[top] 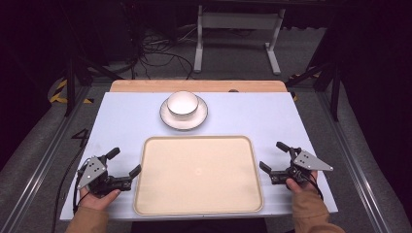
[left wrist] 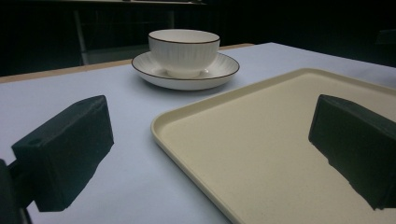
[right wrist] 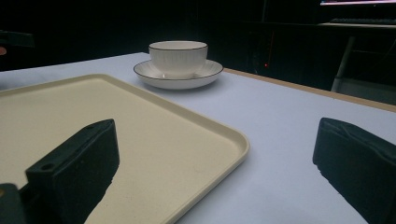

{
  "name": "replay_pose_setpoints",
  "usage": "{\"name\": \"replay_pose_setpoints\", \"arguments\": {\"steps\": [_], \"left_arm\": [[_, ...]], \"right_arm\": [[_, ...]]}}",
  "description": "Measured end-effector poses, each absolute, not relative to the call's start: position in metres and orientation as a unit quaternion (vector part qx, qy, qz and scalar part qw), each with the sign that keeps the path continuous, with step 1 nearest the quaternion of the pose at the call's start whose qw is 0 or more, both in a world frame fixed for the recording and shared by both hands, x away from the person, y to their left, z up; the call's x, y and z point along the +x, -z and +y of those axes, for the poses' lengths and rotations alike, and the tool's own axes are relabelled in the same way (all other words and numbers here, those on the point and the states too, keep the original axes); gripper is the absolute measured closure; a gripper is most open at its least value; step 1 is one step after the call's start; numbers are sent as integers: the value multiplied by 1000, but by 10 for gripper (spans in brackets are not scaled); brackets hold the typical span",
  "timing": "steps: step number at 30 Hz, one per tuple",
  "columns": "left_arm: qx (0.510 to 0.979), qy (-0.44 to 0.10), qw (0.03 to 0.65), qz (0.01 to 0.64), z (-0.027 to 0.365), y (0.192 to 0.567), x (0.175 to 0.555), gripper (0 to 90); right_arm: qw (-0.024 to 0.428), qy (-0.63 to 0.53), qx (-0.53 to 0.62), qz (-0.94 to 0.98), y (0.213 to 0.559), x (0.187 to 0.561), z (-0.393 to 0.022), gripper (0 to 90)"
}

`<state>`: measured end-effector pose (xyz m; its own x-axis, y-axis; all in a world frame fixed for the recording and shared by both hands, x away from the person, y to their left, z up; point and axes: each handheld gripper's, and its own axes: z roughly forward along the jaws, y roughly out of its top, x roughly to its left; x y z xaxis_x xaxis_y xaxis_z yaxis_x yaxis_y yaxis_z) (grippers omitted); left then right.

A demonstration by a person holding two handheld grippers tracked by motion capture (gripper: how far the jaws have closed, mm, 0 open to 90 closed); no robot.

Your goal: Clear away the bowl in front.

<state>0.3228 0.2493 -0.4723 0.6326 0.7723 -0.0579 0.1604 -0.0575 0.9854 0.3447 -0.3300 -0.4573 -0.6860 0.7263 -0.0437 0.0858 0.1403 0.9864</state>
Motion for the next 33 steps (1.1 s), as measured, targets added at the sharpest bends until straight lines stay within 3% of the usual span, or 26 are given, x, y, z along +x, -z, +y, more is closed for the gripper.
{"name": "replay_pose_setpoints", "arguments": {"steps": [10, 20, 25, 33], "left_arm": [[675, -254, 593, 358, 250, 472, 325, 5], [705, -236, 565, 358, 245, 469, 323, 52], [698, -249, 572, 352, 246, 464, 322, 76], [688, -221, 595, 353, 245, 449, 322, 62]], "right_arm": [[271, -589, 289, 704, 457, 345, -330, 11], [271, -589, 288, 705, 457, 345, -330, 12], [269, -588, 289, 705, 457, 346, -330, 13], [267, -590, 291, 704, 457, 346, -331, 9]]}}
